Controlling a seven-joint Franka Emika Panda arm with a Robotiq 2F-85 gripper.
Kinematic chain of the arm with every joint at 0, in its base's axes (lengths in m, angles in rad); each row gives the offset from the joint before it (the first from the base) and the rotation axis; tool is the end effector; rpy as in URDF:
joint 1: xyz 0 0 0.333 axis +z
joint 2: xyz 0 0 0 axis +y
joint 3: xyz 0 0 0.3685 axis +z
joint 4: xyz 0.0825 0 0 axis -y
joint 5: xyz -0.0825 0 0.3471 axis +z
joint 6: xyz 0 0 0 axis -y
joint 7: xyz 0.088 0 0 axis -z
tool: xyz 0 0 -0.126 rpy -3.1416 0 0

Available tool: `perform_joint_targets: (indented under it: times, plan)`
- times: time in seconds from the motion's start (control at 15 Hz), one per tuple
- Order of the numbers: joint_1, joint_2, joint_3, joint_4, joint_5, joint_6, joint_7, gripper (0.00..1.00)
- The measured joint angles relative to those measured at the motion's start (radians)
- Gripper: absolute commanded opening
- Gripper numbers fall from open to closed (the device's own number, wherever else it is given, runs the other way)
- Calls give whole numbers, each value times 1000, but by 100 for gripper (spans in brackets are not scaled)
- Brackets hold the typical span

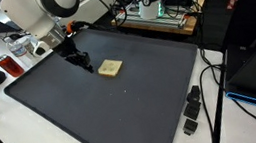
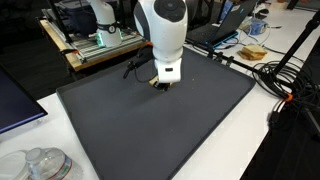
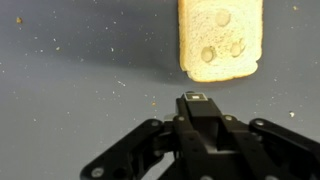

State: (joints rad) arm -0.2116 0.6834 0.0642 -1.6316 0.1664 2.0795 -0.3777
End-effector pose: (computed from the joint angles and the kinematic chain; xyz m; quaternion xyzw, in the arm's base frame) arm 0.6584 -0.0928 0.2510 -0.9874 -0.0604 0.0900 0.1155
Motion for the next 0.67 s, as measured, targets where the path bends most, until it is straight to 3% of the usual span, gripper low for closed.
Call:
perform_joint_targets:
  times: [0.67]
  plan:
    - [-159, -137, 44, -286, 285, 177, -378, 5]
